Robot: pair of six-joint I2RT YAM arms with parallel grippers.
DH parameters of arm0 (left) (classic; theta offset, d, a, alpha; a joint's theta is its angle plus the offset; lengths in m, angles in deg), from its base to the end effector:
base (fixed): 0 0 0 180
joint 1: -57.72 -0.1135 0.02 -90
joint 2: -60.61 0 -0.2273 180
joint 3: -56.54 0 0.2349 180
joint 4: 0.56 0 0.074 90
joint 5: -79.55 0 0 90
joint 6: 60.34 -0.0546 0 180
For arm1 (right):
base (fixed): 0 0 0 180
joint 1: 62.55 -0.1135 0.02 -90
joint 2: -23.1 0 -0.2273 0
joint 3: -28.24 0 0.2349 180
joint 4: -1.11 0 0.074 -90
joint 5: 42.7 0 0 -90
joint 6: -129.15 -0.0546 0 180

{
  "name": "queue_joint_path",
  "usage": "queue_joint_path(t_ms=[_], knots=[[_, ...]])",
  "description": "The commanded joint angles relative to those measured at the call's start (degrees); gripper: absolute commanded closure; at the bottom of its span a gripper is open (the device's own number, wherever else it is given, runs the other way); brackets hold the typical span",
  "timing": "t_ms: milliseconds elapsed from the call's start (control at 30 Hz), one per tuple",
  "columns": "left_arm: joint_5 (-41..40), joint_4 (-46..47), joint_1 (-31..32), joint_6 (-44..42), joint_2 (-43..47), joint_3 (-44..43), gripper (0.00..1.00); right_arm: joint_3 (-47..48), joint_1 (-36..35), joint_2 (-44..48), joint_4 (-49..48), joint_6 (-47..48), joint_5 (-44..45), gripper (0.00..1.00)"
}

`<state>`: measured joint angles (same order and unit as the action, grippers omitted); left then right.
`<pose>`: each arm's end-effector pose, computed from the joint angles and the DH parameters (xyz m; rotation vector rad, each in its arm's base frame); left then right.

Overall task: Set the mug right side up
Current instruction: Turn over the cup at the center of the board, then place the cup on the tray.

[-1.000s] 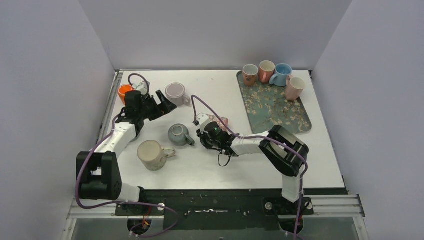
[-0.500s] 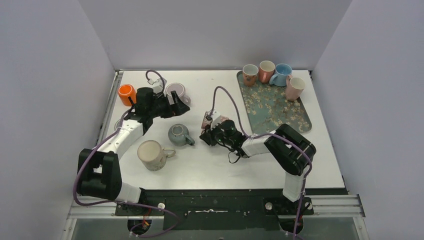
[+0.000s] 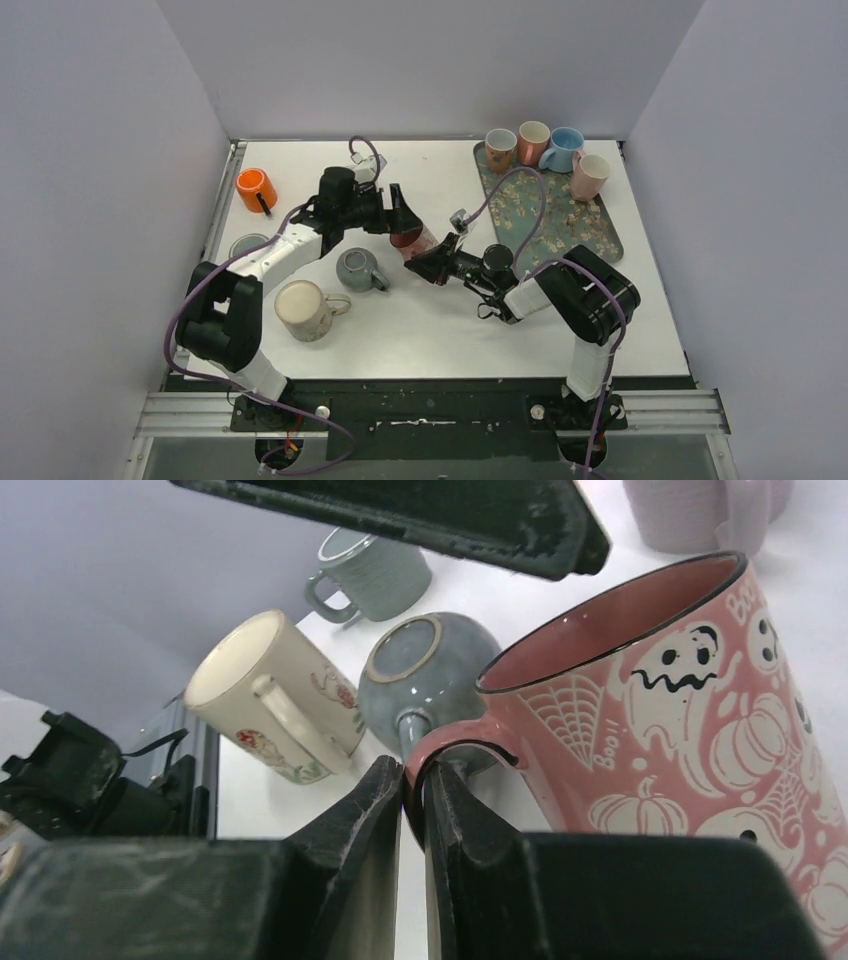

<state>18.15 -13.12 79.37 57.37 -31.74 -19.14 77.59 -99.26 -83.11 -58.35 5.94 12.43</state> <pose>0.3257 -0.1574 0.2137 0.2081 2.1727 -1.0285 0.2463 0.2226 0.1405 -0.5860 1.6151 1.3988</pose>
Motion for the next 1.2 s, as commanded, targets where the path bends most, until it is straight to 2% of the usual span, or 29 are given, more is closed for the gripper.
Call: queue_joint_path(t_ms=[0, 233, 333, 500, 600, 767, 967, 1067, 1167], knots=[[-3.6, -1.4, 1.5, -2.0, -1.1, -4.2, 0.15, -3.6, 2.2, 0.3, -19.8, -4.9, -3.4, 1.0], [-10.4, -8.3, 2.6, -4.1, -2.8, -6.7, 0.18, -9.6, 6.4, -0.9, -21.2, -6.9, -2.4, 1.0], [-10.9, -8.6, 3.0, -4.8, -3.2, -7.0, 0.18, -11.1, 7.6, -0.1, -20.5, -6.8, -2.4, 1.0], [-9.6, -8.4, 3.5, -4.8, -4.2, -7.6, 0.18, -10.6, 7.8, 3.3, -13.1, -5.1, -1.7, 0.87], [-7.7, -7.5, 3.6, -4.3, -4.3, -7.0, 0.19, -10.2, 7.6, 8.4, -1.7, -3.1, 1.8, 0.74], [-6.5, -6.1, 3.6, -3.8, -3.0, -5.8, 0.19, -5.4, 3.3, 18.7, 26.2, 2.4, 13.4, 0.53], [-14.4, -12.8, 2.4, -7.0, 0.9, -6.8, 0.16, 6.2, -2.2, 22.4, 53.9, 1.8, 30.5, 0.49], [-19.3, -14.4, 0.5, -7.9, 4.6, -3.8, 0.15, 12.4, -5.2, 20.4, 64.9, 1.8, 37.7, 0.46], [-19.5, -14.6, -3.7, -6.5, 8.6, 0.0, 0.14, 17.2, -7.6, 18.3, 72.7, 0.2, 43.0, 0.45]])
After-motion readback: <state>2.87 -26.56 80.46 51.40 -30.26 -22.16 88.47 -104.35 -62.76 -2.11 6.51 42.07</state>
